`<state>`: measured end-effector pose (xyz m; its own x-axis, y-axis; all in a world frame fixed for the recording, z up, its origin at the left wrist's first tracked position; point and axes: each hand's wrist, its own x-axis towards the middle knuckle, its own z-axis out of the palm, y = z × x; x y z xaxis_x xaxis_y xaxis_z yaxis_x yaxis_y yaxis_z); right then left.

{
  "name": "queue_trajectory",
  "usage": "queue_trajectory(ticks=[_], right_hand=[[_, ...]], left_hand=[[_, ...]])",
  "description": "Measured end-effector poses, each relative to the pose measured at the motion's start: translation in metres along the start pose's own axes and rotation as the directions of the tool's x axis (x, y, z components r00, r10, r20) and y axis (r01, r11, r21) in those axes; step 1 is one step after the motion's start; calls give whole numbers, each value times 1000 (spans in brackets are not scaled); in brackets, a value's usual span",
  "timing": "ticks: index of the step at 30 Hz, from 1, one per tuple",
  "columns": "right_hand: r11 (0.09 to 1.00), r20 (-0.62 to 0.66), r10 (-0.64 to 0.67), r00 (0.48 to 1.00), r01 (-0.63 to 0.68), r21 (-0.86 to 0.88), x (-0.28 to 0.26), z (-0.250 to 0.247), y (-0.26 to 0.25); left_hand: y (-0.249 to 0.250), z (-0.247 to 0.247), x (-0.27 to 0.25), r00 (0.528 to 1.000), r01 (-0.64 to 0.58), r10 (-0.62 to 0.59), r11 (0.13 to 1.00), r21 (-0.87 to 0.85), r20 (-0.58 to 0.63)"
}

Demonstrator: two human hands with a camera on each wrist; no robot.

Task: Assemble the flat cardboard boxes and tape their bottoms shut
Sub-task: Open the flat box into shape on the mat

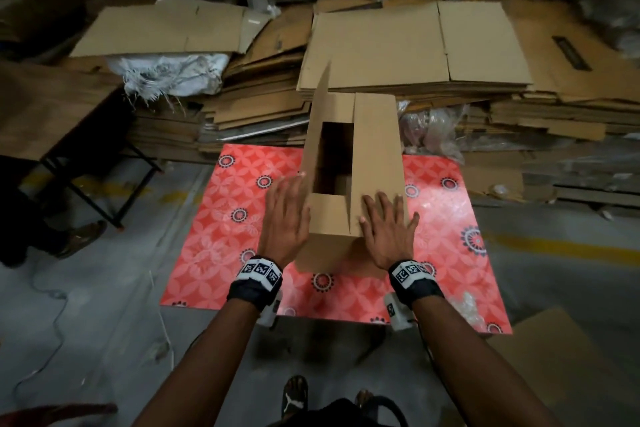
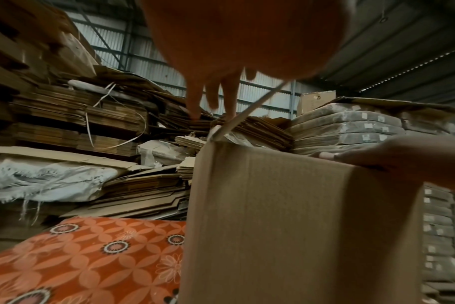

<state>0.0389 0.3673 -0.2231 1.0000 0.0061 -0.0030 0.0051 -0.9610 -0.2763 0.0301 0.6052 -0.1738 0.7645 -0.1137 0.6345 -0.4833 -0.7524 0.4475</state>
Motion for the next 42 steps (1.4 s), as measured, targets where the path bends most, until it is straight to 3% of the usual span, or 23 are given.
queue_trajectory(ticks=[1, 3, 5, 7, 10, 15, 19, 25, 28, 31, 33, 34, 37, 39, 40, 42], right_hand=[[1000, 6, 9, 1000, -9, -3, 1, 1, -1], [1000, 22, 21, 1000, -21, -12, 3, 2, -8], [999, 31, 29, 999, -28, -16, 3, 3, -16], [1000, 22, 19, 1000, -19, -19, 1, 4, -20], [1000, 7, -15, 1000, 15, -17, 0, 4, -17], [1000, 0, -26, 1000, 26, -16, 0, 3, -15], [1000, 4, -23, 1000, 23, -14, -1, 2, -15], [999, 52, -21, 998, 22, -27, -1, -2, -20], [998, 92, -60, 994, 62, -16, -1, -8, -26], [994, 134, -106, 985, 101, 41, -2, -12, -31], [990, 130, -114, 985, 101, 101, -2, -17, -34], [988, 115, -111, 987, 97, 124, -2, -21, -35], [982, 3, -102, 995, 101, 162, -3, -35, -34], [972, -164, -116, 980, 146, 187, -4, -48, -31], [960, -277, -125, 953, 186, 208, -5, -54, -27], [926, -514, -102, 852, 270, 264, -6, -67, -16]], left_hand=[[-2, -3, 1, 996, -5, 10, 999, 48, -94], [-10, -8, 5, 973, 112, -71, 977, 180, -222], [-23, -11, 5, 957, 229, -148, 912, 341, -248], [-34, -11, 1, 978, 207, -167, 846, 490, -125], [-43, -8, -6, 961, 168, -255, 851, 497, 111], [-44, 9, -23, 824, 306, -488, 811, 499, 287], [-46, 20, -31, 692, 509, -620, 782, 361, 369], [-65, 23, -28, 728, 471, -540, 841, 266, 423], [-66, 20, -21, 742, 393, -527, 842, 368, 415], [-46, 20, -11, 820, 247, -428, 864, 438, 381], [-30, 26, -7, 875, 149, -290, 923, 354, 387], [-23, 31, -7, 881, 118, -242, 945, 306, 407], [-8, 49, -10, 852, 106, -214, 965, 242, 478], [-5, 57, -13, 840, 113, -224, 963, 245, 494], [-5, 59, -14, 841, 108, -224, 962, 252, 493], [-6, 61, -16, 849, 92, -217, 958, 271, 482]])
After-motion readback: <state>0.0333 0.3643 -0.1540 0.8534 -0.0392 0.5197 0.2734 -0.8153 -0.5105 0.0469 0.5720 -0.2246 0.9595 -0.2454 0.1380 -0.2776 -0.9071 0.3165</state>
